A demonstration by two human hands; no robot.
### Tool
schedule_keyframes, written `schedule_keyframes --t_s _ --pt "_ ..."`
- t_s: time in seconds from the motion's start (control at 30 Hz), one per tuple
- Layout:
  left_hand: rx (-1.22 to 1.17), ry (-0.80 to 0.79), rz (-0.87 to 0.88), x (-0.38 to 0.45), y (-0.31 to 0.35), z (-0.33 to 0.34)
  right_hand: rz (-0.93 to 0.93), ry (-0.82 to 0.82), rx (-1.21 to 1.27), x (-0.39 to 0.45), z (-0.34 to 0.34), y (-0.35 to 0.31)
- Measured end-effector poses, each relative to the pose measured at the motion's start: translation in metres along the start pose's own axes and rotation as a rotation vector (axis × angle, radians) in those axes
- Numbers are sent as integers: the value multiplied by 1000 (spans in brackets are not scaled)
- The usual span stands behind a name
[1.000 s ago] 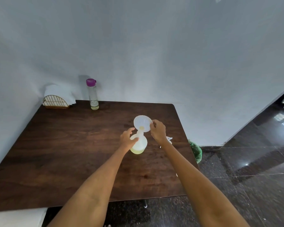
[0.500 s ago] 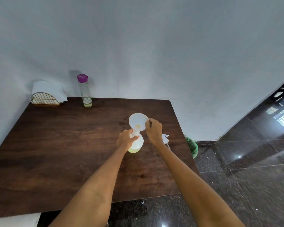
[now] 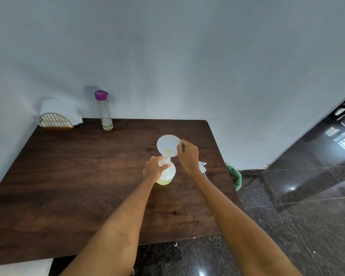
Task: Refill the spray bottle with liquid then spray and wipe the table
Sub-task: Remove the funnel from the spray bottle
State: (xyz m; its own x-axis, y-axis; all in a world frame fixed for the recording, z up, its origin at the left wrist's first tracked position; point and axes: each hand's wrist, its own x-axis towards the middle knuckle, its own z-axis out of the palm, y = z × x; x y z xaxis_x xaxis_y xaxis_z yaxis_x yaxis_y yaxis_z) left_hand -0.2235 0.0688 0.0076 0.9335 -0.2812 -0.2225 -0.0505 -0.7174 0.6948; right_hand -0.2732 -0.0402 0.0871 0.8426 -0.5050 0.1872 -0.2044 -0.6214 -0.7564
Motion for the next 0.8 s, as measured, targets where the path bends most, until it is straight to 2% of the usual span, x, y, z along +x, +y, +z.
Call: schedule_keyframes --t_s 0.2,0.67,0.8 --pt "4 1 2 2 0 0 -2 33 26 3 -4 -2" --pt "28 -9 4 1 2 0 -27 -40 -34 3 -3 6" --pt "55 -63 39 0 1 -5 -9 -24 36 3 -1 3"
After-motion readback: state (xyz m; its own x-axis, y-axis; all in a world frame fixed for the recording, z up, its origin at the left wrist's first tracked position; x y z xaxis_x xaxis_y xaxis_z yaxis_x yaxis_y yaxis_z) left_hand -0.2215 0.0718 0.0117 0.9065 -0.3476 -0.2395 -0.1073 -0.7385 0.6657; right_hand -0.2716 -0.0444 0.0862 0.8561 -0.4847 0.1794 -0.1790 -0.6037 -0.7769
